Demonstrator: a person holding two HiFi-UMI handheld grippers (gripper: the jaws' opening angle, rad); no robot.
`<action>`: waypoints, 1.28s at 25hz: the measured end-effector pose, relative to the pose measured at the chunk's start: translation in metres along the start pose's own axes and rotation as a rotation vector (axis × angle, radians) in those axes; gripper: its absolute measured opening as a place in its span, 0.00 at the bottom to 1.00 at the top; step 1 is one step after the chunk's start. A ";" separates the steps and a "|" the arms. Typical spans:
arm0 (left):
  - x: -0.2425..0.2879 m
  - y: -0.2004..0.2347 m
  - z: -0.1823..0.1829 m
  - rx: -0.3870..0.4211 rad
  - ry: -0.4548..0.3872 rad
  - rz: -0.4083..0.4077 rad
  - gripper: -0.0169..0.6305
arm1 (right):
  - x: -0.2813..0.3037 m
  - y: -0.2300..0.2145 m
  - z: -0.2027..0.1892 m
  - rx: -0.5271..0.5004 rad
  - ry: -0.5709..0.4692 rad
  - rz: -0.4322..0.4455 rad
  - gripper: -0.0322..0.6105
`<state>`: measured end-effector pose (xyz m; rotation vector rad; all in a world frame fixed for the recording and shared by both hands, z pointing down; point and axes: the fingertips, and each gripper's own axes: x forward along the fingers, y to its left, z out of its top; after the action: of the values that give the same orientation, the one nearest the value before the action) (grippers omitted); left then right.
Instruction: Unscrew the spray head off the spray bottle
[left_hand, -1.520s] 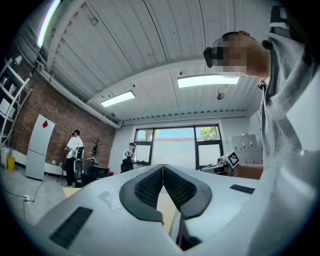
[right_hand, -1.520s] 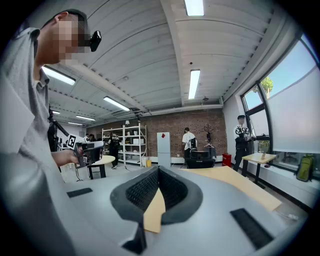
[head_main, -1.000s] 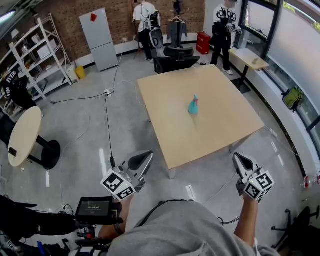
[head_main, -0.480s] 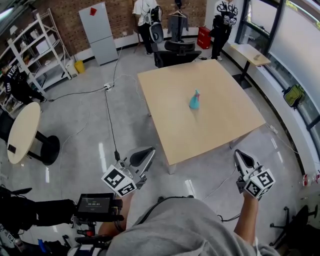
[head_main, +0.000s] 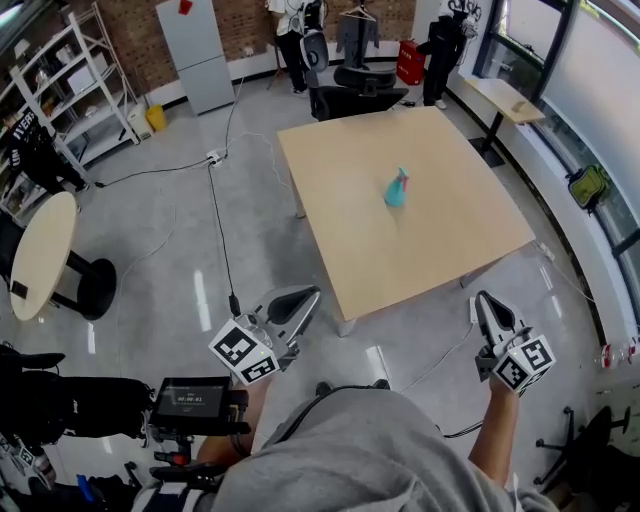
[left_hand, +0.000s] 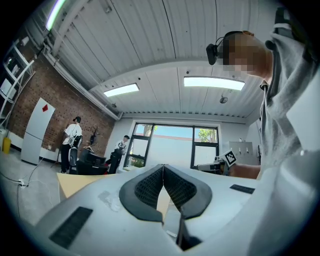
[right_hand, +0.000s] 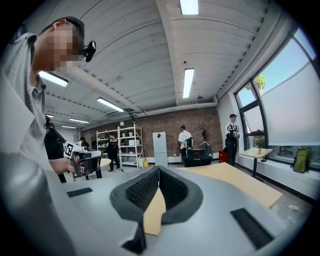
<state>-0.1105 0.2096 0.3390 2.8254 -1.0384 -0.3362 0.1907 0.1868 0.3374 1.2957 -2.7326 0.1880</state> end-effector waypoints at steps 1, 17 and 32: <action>-0.005 0.006 0.000 -0.004 -0.002 -0.003 0.03 | 0.006 0.005 0.001 -0.003 0.003 -0.003 0.06; -0.004 0.030 -0.003 -0.059 -0.013 -0.013 0.03 | 0.028 0.014 0.030 -0.052 0.006 -0.005 0.06; 0.180 0.084 -0.042 -0.020 0.058 0.045 0.03 | 0.104 -0.155 0.016 0.034 0.005 0.112 0.06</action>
<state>-0.0196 0.0304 0.3642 2.7720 -1.0787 -0.2565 0.2447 0.0075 0.3478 1.1488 -2.8113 0.2477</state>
